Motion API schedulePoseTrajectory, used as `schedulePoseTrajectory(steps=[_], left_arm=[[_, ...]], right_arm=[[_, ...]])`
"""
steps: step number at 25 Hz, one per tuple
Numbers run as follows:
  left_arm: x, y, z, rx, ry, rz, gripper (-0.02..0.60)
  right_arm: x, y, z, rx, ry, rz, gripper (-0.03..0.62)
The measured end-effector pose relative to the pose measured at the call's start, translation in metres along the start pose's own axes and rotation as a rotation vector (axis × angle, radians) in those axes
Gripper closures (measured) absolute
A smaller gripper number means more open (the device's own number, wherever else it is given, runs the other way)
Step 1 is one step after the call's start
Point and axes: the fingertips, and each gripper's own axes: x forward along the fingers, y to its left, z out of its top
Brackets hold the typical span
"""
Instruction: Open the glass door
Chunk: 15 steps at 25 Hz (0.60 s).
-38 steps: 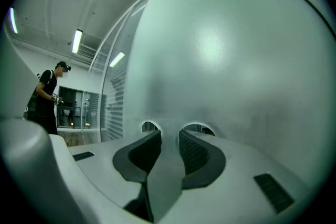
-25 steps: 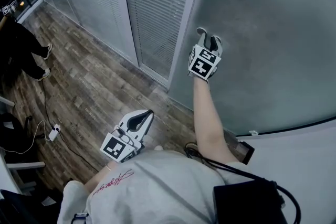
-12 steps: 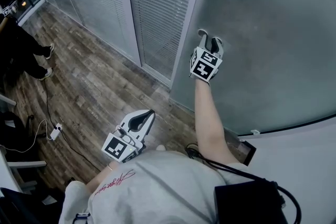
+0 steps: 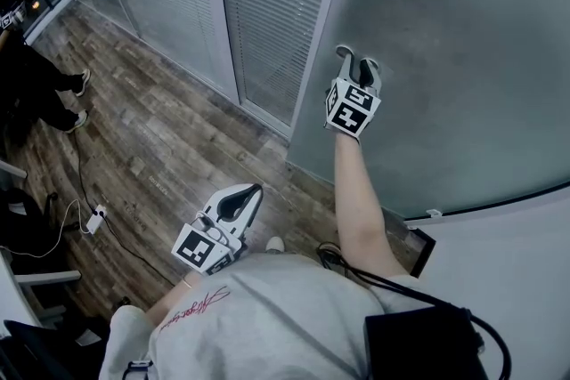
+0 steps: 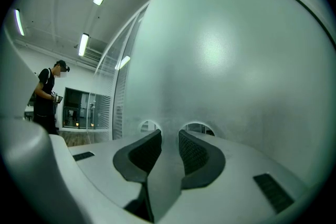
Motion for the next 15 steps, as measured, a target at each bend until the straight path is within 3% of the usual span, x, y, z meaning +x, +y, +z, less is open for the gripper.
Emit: schedulePoseTrajectory(steps=[15], left_arm=[[-0.018,-0.016,0.002,0.014,0.005,-0.067,0.563]], right_arm=[[-0.042,0.018,-0.004,-0.009,-0.008,0.057,0.484]])
